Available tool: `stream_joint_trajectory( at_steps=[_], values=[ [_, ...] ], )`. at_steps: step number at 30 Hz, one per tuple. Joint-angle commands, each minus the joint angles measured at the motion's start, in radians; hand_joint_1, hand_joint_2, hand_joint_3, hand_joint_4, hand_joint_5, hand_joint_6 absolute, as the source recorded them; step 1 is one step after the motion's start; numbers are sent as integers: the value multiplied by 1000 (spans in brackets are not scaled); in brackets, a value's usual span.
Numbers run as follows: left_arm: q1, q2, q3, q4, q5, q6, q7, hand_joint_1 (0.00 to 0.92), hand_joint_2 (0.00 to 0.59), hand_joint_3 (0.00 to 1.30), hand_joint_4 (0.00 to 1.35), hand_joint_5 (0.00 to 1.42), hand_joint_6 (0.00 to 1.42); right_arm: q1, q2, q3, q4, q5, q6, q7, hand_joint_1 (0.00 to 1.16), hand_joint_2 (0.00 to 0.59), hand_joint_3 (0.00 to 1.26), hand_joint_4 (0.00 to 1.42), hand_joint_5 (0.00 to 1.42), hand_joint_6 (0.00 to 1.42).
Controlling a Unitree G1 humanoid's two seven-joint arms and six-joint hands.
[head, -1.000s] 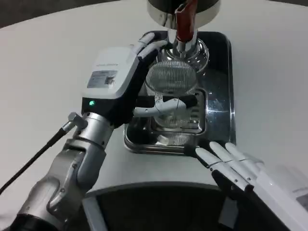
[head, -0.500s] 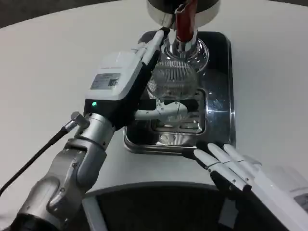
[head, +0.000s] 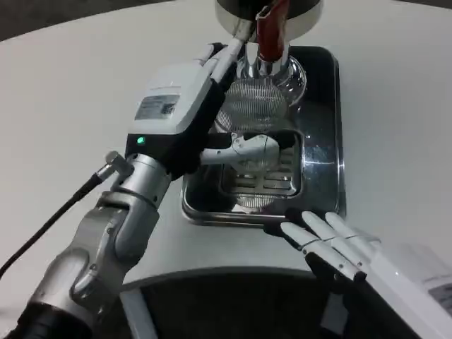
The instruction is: Grasp the cup under the faucet to collect the drink, then remove the cup.
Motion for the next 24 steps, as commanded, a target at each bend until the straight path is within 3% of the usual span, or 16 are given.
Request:
stream_joint_trajectory(
  at_steps=[1,13,20,22,24],
  values=[
    [25,11,15,-58,-15,-30,5,70,39,0,0,53,241,10,58,8,-15,2,-6,5,511,417,105,22,0,80],
    [132,54,97,-260,-64,-28,-58,67,41,0,0,115,276,6,61,7,-15,4,-7,-5,511,417,114,29,0,80],
    [220,86,174,-419,-119,-15,-141,90,59,0,0,134,281,4,58,3,-15,7,-3,-4,511,417,115,32,0,80],
    [248,94,200,-472,-145,-24,-164,92,62,9,0,143,282,4,59,5,-15,6,-1,-4,511,417,115,32,0,80],
    [292,92,257,-561,-250,-29,-212,64,91,107,75,203,281,5,59,5,-15,6,2,-5,511,417,115,32,0,80]
  ],
)
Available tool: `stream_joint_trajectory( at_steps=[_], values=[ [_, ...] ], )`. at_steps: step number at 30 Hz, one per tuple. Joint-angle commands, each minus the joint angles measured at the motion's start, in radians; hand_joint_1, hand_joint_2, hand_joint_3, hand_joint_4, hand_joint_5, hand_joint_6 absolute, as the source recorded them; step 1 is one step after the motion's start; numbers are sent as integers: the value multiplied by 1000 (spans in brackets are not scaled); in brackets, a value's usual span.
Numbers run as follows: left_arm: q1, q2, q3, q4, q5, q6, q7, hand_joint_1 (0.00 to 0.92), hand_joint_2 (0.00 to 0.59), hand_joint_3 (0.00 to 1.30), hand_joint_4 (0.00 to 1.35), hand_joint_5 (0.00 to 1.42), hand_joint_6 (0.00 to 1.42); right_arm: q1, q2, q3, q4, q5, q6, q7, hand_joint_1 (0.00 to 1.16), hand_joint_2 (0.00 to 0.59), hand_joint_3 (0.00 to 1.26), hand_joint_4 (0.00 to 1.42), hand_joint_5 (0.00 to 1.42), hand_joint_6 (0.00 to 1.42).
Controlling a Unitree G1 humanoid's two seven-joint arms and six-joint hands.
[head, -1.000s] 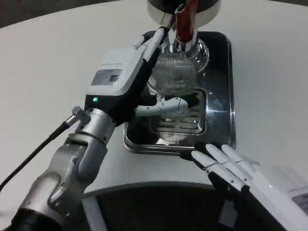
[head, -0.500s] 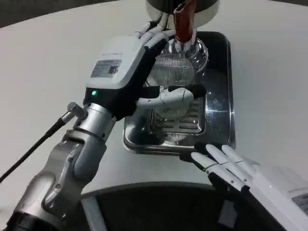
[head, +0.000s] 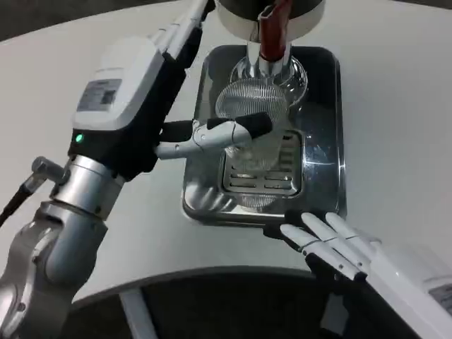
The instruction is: Grasp the cup under the faucet to collect the drink, then remove the cup.
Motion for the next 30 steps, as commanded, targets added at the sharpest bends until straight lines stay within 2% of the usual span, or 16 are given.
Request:
stream_joint_trajectory(
  at_steps=[1,4,8,10,16,20,25,30],
  values=[
    [78,9,88,-146,-164,-14,-80,55,97,134,105,217,280,4,59,5,-15,7,3,-5,511,417,115,32,0,80],
    [78,-4,136,-204,-316,-9,-142,47,106,196,182,281,283,10,59,3,-15,11,-3,-8,511,417,115,32,0,80],
    [30,-16,159,-251,-503,40,-240,33,108,243,216,313,321,16,62,6,-15,11,-3,-7,511,417,115,32,0,80],
    [-4,-23,162,-278,-593,97,-289,23,111,252,229,323,337,17,63,8,-15,13,4,-5,511,417,115,32,0,80],
    [-139,-25,148,-259,-837,322,-442,0,83,161,77,194,271,24,64,7,-15,19,-2,-5,511,420,115,32,0,80],
    [-208,-24,140,-245,-871,383,-488,0,87,148,55,169,245,34,60,0,-15,28,-6,-8,511,422,115,32,0,80],
    [-273,-36,131,-220,-865,414,-511,0,90,126,36,153,228,49,61,-8,-15,39,-20,-13,512,422,115,32,0,80],
    [-319,-49,125,-163,-853,438,-518,0,90,115,24,143,224,63,68,-15,-15,50,-61,-22,512,422,115,32,0,80]
  ],
)
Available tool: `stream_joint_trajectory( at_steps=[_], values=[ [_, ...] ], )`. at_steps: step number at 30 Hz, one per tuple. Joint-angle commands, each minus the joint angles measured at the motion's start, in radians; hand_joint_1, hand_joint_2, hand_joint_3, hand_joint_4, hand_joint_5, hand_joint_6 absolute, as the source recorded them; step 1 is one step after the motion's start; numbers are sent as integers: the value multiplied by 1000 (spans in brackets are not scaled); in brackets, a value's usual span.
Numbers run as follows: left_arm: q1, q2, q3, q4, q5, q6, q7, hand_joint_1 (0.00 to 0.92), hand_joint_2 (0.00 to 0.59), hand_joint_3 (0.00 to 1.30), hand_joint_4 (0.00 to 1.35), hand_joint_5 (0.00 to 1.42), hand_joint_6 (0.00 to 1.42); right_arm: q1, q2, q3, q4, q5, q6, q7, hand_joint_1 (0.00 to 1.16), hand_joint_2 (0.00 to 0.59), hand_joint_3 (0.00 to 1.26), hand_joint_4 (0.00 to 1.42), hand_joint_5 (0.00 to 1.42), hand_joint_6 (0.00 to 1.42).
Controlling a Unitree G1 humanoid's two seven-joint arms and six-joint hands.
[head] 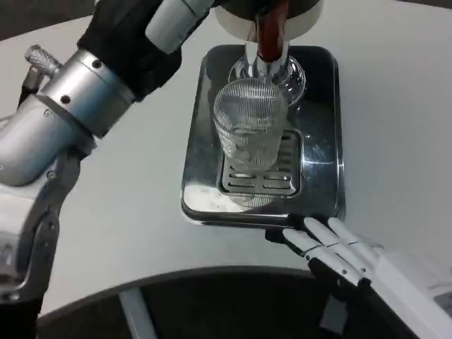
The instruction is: Grasp the cup under the faucet to collect the drink, then remove the cup.
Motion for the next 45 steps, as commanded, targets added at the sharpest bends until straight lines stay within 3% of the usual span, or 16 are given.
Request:
stream_joint_trajectory(
  at_steps=[1,23,45],
  values=[
    [-35,-7,-12,54,4,28,-13,0,90,115,24,143,222,23,64,-4,-15,17,-52,-15,512,422,115,32,0,80],
    [-51,11,-82,264,47,54,-155,0,91,105,26,142,221,70,84,-23,-15,53,-110,-9,512,422,115,32,0,80],
    [-93,94,-195,366,281,-182,-223,0,93,101,2,114,146,42,96,30,-15,-4,-53,-2,512,417,123,32,0,80]
  ],
)
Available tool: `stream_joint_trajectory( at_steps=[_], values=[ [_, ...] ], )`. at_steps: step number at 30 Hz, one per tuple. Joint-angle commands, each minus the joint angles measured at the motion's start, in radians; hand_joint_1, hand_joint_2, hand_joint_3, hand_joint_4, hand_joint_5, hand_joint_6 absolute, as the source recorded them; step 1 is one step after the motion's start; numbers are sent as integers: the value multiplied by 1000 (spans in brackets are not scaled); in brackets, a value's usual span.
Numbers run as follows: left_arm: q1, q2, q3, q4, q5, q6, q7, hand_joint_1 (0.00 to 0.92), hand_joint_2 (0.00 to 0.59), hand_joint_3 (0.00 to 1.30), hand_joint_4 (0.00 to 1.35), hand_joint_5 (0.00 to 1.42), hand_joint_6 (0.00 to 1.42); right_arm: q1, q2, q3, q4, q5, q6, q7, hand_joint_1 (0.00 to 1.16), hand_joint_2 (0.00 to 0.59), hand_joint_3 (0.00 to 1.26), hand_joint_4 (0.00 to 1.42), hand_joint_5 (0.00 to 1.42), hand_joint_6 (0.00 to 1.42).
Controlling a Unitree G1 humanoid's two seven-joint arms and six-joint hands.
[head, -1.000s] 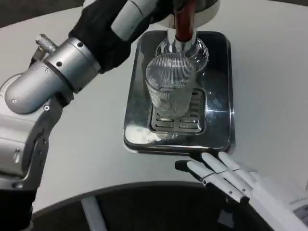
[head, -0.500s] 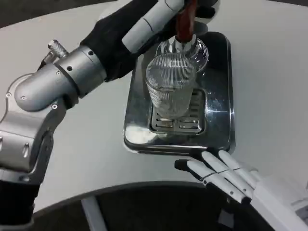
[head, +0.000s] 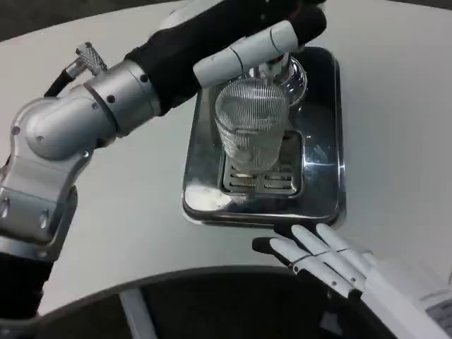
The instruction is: Grasp the cup under the faucet to collect the drink, then remove the cup.
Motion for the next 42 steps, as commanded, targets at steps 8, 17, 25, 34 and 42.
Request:
stream_joint_trajectory(
  at_steps=[8,17,25,34,42],
  values=[
    [6,39,-70,79,133,-100,-30,0,93,90,0,80,126,-13,84,30,-15,-34,45,-1,512,417,124,32,3,80],
    [-1,46,-77,100,186,-149,-19,0,86,86,0,25,82,-53,95,63,-15,-70,153,-6,512,417,125,32,2,80],
    [-13,49,-91,118,220,-185,-19,0,85,78,0,0,70,-114,107,111,-15,-113,328,-33,512,417,117,32,3,91],
    [-26,53,-99,132,235,-207,-20,0,85,77,0,0,64,-171,86,206,-15,-159,491,-122,528,375,106,32,45,131],
    [-33,58,-100,142,232,-213,-24,0,85,69,0,0,62,-223,53,365,4,-239,657,-245,611,312,19,14,61,145]
  ],
)
